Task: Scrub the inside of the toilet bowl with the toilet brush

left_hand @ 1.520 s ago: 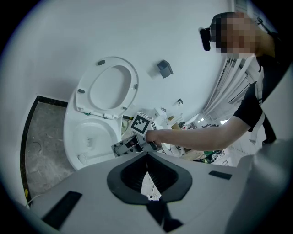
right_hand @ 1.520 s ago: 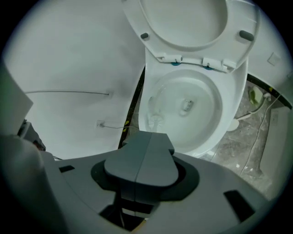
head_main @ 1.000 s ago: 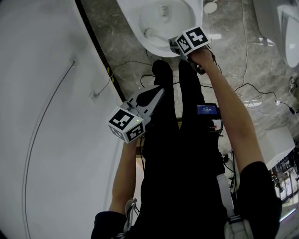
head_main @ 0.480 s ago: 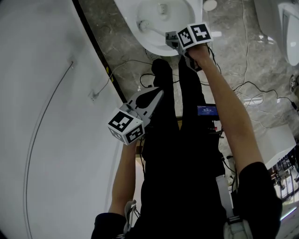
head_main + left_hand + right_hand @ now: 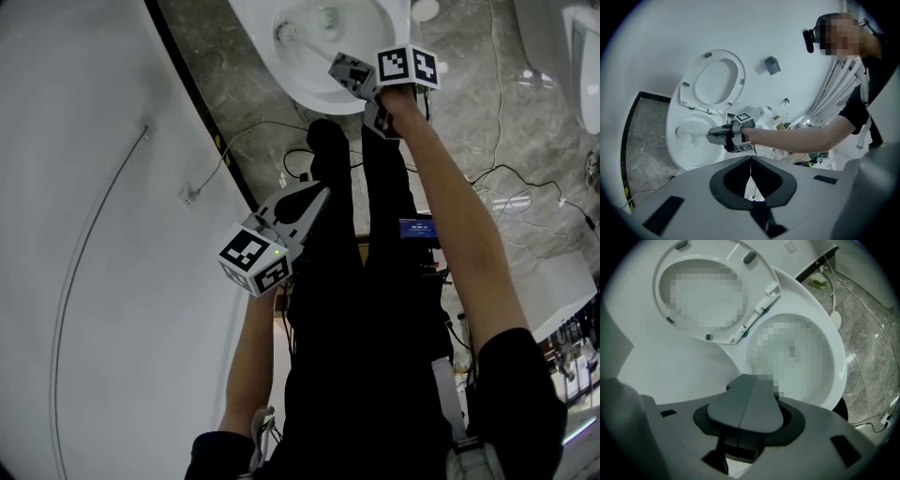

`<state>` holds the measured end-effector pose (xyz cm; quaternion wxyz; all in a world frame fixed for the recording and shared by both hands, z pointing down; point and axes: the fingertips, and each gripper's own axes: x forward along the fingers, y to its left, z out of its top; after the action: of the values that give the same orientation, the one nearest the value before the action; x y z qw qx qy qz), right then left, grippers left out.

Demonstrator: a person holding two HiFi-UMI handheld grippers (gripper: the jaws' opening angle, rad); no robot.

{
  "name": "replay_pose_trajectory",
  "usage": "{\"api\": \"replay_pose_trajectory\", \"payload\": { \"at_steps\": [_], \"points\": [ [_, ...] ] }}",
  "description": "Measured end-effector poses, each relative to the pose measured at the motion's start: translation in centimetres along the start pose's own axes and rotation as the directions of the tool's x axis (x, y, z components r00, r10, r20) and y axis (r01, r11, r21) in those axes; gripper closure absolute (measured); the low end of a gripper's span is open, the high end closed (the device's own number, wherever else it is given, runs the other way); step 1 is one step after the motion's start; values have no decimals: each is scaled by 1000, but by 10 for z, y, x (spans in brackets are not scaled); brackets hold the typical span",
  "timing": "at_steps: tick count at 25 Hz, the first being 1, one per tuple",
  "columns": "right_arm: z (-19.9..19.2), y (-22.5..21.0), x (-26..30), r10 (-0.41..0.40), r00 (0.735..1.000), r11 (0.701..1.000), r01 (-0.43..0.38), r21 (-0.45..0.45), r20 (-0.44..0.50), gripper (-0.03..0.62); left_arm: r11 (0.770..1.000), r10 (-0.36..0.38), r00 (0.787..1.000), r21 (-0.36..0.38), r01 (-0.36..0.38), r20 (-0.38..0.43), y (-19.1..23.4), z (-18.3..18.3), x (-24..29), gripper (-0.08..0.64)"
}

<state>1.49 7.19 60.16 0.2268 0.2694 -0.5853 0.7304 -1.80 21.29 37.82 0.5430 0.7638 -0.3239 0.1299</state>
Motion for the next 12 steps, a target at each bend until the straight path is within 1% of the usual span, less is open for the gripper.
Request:
{"api": "replay_pose_trajectory", "payload": {
  "at_steps": [3, 6, 12],
  "points": [
    [6, -2, 1, 34, 999, 997, -36, 74, 37, 407, 1000, -1, 1000, -2, 1, -4, 1, -2, 1, 552],
    [11, -4, 1, 63, 995, 986, -75, 152, 77, 407, 1000, -1, 1000, -3, 1, -9, 2, -2, 2, 551],
    [17, -7, 3, 79, 988, 972, -106, 212, 131, 407, 1000, 2, 1000, -2, -2, -14, 2, -1, 5, 551]
  ]
}}
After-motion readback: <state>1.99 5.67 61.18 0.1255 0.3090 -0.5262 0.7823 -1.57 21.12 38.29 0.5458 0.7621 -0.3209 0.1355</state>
